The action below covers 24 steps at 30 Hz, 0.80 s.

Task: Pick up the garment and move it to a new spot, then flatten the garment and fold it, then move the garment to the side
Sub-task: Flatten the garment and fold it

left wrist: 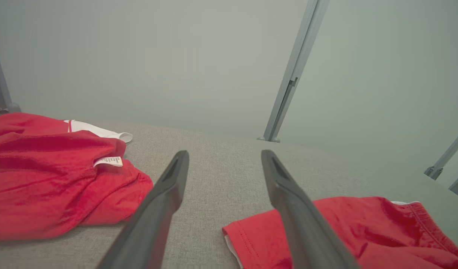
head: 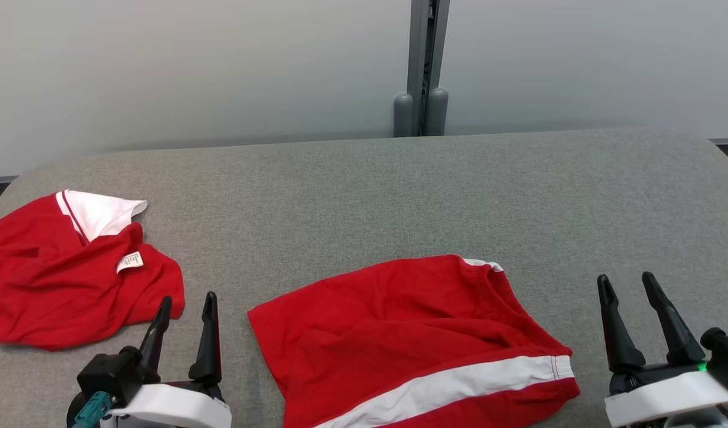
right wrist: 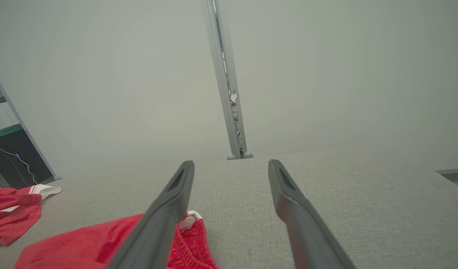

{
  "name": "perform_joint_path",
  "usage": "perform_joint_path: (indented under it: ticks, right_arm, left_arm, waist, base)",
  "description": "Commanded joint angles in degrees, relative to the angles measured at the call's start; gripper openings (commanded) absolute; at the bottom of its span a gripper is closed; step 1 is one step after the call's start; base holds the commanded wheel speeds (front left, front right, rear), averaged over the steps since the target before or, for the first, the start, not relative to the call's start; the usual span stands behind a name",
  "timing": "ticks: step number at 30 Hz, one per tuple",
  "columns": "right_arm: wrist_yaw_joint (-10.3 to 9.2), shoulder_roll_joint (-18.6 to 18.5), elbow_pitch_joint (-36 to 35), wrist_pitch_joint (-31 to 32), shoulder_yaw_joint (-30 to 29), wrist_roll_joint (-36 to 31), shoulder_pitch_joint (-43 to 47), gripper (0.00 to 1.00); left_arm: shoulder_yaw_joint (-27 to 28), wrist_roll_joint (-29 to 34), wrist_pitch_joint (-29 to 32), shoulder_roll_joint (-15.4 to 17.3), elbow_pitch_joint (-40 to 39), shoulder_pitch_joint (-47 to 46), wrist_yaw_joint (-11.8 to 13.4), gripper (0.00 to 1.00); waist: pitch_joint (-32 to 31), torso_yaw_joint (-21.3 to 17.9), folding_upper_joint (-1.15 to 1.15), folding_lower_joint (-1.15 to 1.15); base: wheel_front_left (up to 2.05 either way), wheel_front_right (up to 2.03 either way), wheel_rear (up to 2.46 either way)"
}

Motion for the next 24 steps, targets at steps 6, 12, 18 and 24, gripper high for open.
perform_joint_path:
  ticks: [6,12,18,24]
  right_arm:
    - [0.14,-2.57,-0.71,2.41,1.60,2.20,2.75,1.00]
    - [0.14,-5.24,-3.13,7.12,5.17,6.54,5.46,1.00]
    - [0.14,-7.54,-5.63,13.51,7.23,11.82,7.08,1.00]
    - [0.14,-9.15,-7.44,19.76,7.88,15.56,8.16,1.00]
  left_arm:
    - [-2.04,0.81,1.26,0.82,0.18,2.88,-1.32,1.00]
    - [-3.32,-4.82,7.95,-0.26,-3.98,7.42,-3.45,1.00]
    - [-5.59,-4.23,19.58,3.23,-10.85,10.20,-1.73,1.00]
    - [-7.18,-7.86,30.70,3.10,-16.06,13.70,0.63,1.00]
  waist:
    - [-0.42,-0.43,0.00,0.00]
    - [0.43,-0.35,0.00,0.00]
    - [1.28,0.54,0.00,0.00]
    - [1.96,1.15,0.00,0.00]
  base:
    - [0.00,0.00,0.00]
    - [0.00,0.00,0.00]
    - [0.00,0.00,0.00]
    - [0.00,0.00,0.00]
